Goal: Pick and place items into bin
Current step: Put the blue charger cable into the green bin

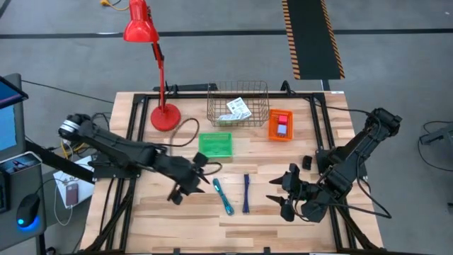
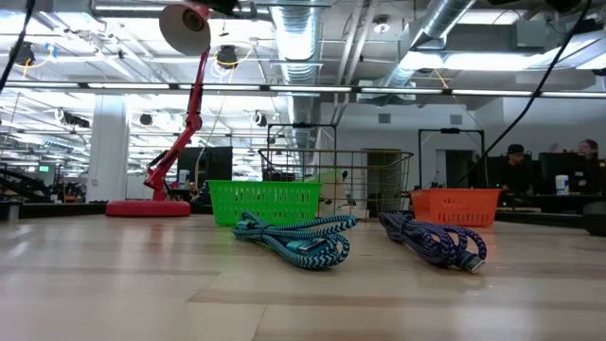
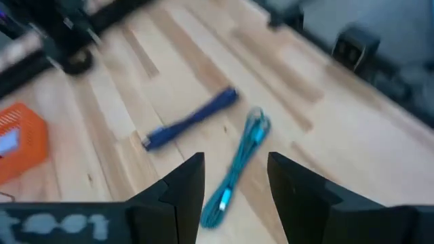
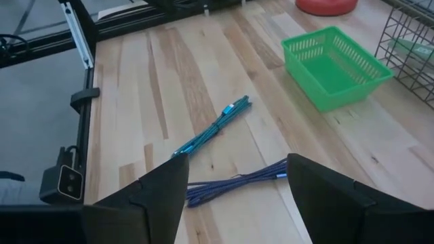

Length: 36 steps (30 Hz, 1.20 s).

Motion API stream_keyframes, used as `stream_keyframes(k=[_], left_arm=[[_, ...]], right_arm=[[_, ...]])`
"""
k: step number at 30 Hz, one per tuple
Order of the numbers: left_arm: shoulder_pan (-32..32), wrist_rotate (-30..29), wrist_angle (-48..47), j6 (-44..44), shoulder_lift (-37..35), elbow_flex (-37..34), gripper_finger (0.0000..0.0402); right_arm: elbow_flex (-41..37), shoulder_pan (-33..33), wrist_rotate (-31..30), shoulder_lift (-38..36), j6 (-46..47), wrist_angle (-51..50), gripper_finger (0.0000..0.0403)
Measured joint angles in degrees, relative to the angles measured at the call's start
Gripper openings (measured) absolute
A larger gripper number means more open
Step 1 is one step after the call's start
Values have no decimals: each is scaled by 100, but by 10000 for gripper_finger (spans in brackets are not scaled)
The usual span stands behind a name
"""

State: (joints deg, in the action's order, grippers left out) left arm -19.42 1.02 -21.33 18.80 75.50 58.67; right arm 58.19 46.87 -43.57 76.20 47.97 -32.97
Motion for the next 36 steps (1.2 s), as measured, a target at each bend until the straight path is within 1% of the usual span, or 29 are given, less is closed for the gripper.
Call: stream_keyframes(k=[5,9,15,19,27,32,36], left_arm=[[116,4,-964,262,858,765,151],[226,54,-1326,555,1459,1108,151],[350,270,-1318,978,2166,1212,151],[370,280,-1210,1188,2553,1212,151],[368,275,-816,1683,2964,1212,151],[365,256,-567,2119,2973,1212,151],[332,230,-406,2290,2973,1212,151]], right_arm=[[0,0,4,-3,-48,-25,244],[-4,0,11,-54,-42,-201,244],[-4,0,13,-57,-42,-344,244],[-4,0,11,-57,-44,-354,244],[-4,-2,8,-52,-42,-461,244],[-4,-4,7,-52,-42,-473,244],[-4,-4,4,-52,-42,-479,244]])
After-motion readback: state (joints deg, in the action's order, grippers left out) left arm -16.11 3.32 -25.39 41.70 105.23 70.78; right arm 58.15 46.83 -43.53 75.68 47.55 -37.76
